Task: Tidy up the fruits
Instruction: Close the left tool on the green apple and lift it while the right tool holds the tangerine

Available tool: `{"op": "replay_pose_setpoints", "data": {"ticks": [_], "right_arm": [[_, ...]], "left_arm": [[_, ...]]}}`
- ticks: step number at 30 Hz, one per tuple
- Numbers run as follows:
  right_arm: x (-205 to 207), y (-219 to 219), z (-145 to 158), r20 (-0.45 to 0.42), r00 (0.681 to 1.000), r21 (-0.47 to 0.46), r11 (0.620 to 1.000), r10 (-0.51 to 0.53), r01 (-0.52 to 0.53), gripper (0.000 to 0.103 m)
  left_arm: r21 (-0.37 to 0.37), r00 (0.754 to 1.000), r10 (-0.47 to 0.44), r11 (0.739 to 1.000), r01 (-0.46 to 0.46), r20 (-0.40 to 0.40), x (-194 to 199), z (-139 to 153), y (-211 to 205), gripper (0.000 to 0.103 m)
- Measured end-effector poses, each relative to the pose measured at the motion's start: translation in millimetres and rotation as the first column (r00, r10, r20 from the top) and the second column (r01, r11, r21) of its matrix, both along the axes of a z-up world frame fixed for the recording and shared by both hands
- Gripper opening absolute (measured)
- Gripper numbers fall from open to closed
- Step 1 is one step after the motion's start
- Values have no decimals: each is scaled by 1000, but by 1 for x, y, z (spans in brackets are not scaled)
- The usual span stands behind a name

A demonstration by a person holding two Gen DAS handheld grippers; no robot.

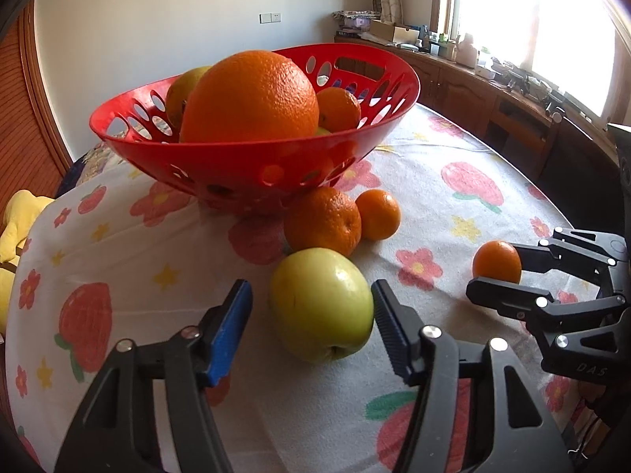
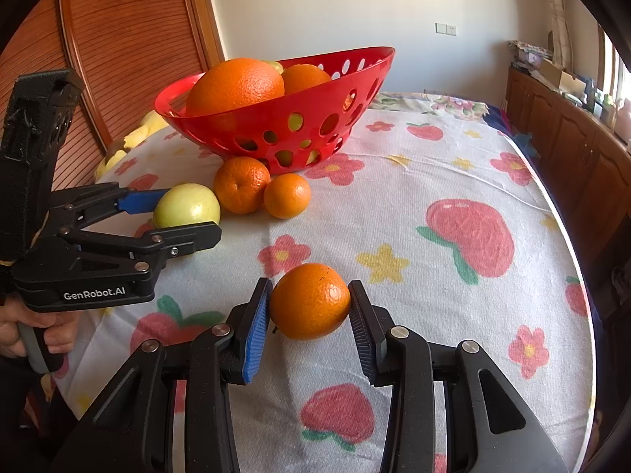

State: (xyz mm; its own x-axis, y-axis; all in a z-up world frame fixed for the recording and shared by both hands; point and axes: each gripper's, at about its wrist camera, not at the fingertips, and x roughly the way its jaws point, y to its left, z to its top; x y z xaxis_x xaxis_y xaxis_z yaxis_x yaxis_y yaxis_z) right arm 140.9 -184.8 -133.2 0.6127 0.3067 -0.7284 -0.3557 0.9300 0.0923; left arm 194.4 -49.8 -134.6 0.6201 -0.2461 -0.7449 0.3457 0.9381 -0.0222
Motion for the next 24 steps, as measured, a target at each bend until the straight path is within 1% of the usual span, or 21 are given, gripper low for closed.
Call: {"op": "replay_pose_setpoints", "data": {"ticks": [1, 2, 7, 14, 20, 24], "right_arm": [[0, 0, 0, 0, 1000, 0, 1000, 0, 0, 39], [0, 0, 0, 0, 1000, 0, 1000, 0, 0, 39], [0, 1, 0, -1, 1000, -2, 1000, 2, -2, 39], [0, 1, -1, -1, 1000, -2, 1000, 2, -2, 39], [0, 1, -1, 0, 1000, -3, 1000, 1, -1, 39], [-1, 1, -1, 1, 1000, -3, 1000, 1, -1, 39]], "left_arm": [[-4, 1000, -6, 1000, 6, 0, 0, 0, 0, 51], [-15, 1000, -16, 1000, 16, 0, -1, 0, 0, 49], [10, 1000, -14, 1000, 14, 13, -7, 0, -1, 48], [-23, 999, -14, 1000, 15, 40, -18, 10, 7, 48], [-60, 997, 4, 998, 0, 81, -29, 29, 14, 48], [-68, 994, 3, 998, 5, 113, -37, 43, 17, 48]]}}
